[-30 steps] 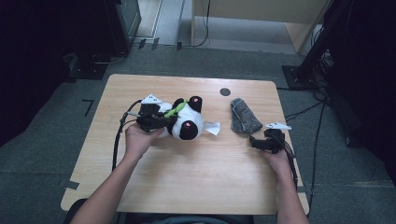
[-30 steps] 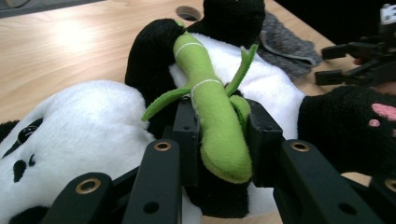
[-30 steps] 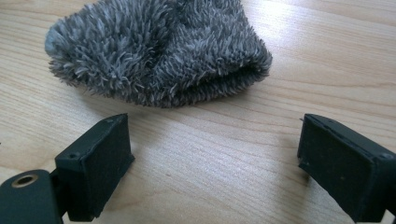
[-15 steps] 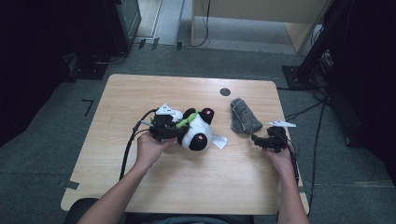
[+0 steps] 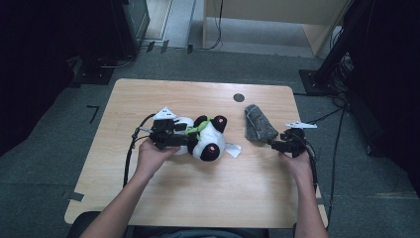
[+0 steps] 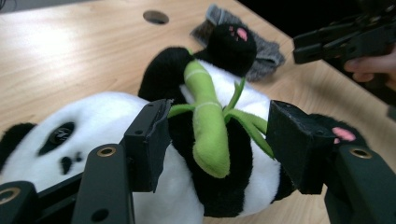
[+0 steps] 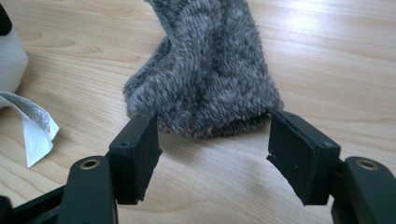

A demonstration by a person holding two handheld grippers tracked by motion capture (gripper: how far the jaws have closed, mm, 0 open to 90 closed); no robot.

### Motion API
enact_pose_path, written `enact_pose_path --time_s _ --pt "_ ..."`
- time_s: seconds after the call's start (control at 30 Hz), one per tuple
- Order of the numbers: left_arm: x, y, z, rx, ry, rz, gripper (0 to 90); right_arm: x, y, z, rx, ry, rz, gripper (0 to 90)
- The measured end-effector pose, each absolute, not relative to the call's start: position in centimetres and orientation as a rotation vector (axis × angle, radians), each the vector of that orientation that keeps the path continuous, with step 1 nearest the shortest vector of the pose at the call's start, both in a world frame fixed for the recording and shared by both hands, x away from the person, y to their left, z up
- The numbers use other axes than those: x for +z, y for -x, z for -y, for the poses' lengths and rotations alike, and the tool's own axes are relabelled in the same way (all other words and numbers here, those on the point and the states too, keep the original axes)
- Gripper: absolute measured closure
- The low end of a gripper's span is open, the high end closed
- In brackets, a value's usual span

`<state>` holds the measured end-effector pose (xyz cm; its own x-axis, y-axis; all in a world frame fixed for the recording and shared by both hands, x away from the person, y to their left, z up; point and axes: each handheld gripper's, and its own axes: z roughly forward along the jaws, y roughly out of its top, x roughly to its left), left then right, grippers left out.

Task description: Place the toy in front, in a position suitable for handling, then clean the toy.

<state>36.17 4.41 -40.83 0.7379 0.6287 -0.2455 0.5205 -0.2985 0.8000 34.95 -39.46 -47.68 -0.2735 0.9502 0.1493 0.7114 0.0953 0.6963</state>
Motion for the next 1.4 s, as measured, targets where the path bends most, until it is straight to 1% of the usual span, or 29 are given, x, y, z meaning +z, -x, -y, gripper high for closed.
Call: enact_pose_path --time_s 0.07,0.17,0.3,0.4,0.8,0.87,1.17,1.3,1.4 --pt "-40.5 -36.0 -5.1 0.170 -1.973 -0.876 37.2 -47.5 -35.3 39.3 0.989 -1.636 -2.049 32.7" --pt "-40.2 -35.9 -6.5 0.180 -1.950 -0.883 36.2 -47.4 -35.5 39.1 0.994 -1.629 -2.042 32.4" --pt "-40.2 -36.1 -8.3 0.196 -1.948 -0.898 35.9 -47.1 -36.0 38.9 1.039 -1.633 -2.015 33.2" --pt "-40.4 -36.3 -9.4 0.197 -1.945 -0.919 34.9 -47.0 -36.6 38.5 1.029 -1.623 -2.017 32.7" --pt "-42.1 -36.6 -12.4 0.196 -1.914 -0.905 33.0 -47.4 -38.8 36.8 0.975 -1.577 -2.050 32.3" --pt "-42.6 -36.6 -12.8 0.218 -1.918 -0.904 33.0 -47.7 -39.1 36.6 0.949 -1.568 -2.057 32.5" --pt "-44.3 -36.9 -13.5 0.206 -1.944 -0.899 32.9 -48.0 -40.9 36.2 0.957 -1.567 -2.035 34.2" --pt "-44.9 -37.1 -13.5 0.196 -1.956 -0.965 32.9 -48.4 -41.2 35.7 0.953 -1.562 -2.045 35.4" --pt "-45.3 -37.1 -13.7 0.190 -1.945 -0.966 33.2 -48.9 -41.5 35.3 0.934 -1.550 -2.044 37.3"
